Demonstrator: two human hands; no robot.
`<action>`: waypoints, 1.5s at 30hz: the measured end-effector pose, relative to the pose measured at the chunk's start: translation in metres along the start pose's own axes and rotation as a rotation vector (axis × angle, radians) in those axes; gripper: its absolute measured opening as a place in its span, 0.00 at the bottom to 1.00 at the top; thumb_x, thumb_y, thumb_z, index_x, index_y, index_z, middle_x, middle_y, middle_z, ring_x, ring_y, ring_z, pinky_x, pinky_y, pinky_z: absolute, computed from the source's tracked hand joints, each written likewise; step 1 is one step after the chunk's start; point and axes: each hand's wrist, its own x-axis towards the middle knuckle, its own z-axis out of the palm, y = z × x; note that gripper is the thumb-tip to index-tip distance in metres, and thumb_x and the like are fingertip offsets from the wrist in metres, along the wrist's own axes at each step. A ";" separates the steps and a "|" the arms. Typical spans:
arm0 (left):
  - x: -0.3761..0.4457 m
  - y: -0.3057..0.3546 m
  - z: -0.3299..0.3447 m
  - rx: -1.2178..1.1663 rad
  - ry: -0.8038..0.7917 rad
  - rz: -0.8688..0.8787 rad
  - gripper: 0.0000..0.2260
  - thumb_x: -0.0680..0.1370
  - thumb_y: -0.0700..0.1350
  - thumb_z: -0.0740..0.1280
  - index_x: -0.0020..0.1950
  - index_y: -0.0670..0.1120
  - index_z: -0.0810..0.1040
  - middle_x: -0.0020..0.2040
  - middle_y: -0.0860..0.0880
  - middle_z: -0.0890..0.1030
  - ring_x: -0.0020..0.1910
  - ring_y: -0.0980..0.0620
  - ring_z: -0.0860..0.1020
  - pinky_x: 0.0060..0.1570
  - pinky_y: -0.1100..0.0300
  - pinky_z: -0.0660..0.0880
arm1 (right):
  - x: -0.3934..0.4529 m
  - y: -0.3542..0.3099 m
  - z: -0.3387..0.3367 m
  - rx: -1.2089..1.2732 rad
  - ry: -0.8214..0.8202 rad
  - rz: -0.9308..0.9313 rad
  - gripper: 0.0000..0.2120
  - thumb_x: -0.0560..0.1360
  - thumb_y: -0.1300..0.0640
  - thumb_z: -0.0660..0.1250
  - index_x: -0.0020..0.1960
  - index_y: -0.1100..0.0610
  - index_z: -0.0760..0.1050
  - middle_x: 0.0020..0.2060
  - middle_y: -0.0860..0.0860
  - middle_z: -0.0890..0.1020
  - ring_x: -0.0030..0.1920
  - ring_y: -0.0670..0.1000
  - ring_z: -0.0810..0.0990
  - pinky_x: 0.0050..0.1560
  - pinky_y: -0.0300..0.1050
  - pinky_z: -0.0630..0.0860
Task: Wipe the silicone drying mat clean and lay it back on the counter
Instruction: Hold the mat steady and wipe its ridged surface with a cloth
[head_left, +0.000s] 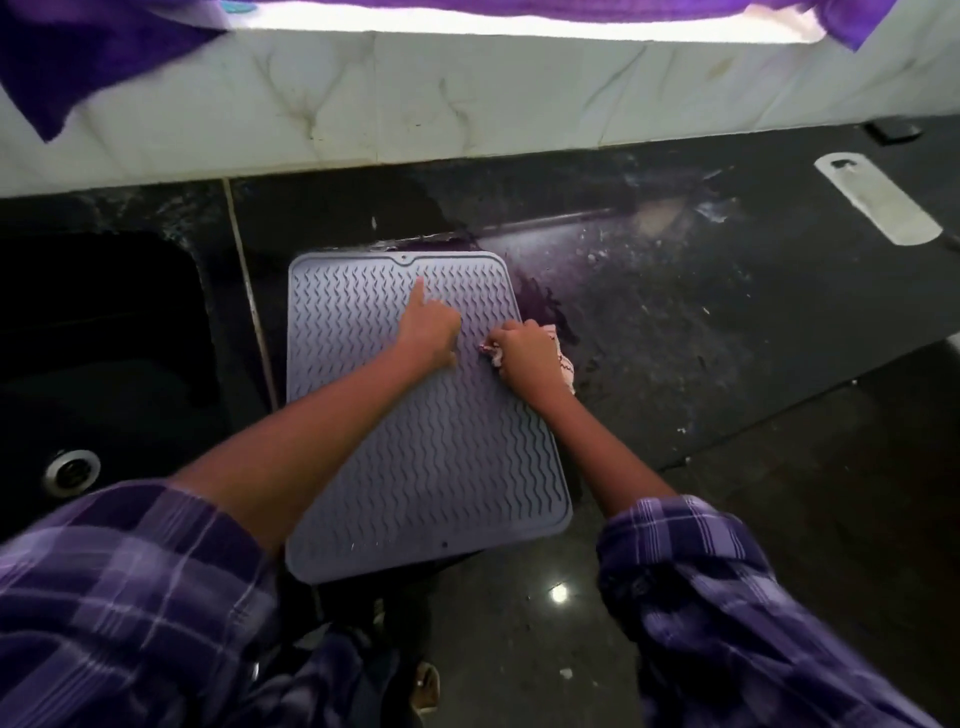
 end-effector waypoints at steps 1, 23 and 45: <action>-0.012 0.008 0.006 0.003 -0.031 0.017 0.27 0.69 0.62 0.71 0.59 0.44 0.77 0.58 0.47 0.80 0.64 0.49 0.75 0.76 0.44 0.42 | 0.000 0.003 0.001 -0.014 0.014 0.000 0.14 0.77 0.60 0.60 0.61 0.56 0.76 0.60 0.54 0.78 0.59 0.59 0.74 0.55 0.51 0.73; -0.090 -0.005 0.040 -0.326 0.128 -0.128 0.23 0.71 0.57 0.71 0.60 0.43 0.79 0.57 0.45 0.82 0.64 0.47 0.76 0.75 0.46 0.39 | -0.161 -0.031 0.026 -0.026 -0.069 -0.148 0.16 0.80 0.56 0.56 0.64 0.55 0.74 0.62 0.54 0.77 0.63 0.56 0.74 0.64 0.48 0.67; -0.104 -0.085 0.050 -0.162 -0.072 -0.097 0.24 0.73 0.54 0.72 0.68 0.49 0.76 0.65 0.48 0.77 0.70 0.47 0.70 0.75 0.43 0.38 | -0.113 -0.183 -0.002 -0.002 0.026 -0.513 0.11 0.78 0.56 0.61 0.57 0.60 0.77 0.54 0.57 0.80 0.56 0.58 0.78 0.56 0.51 0.71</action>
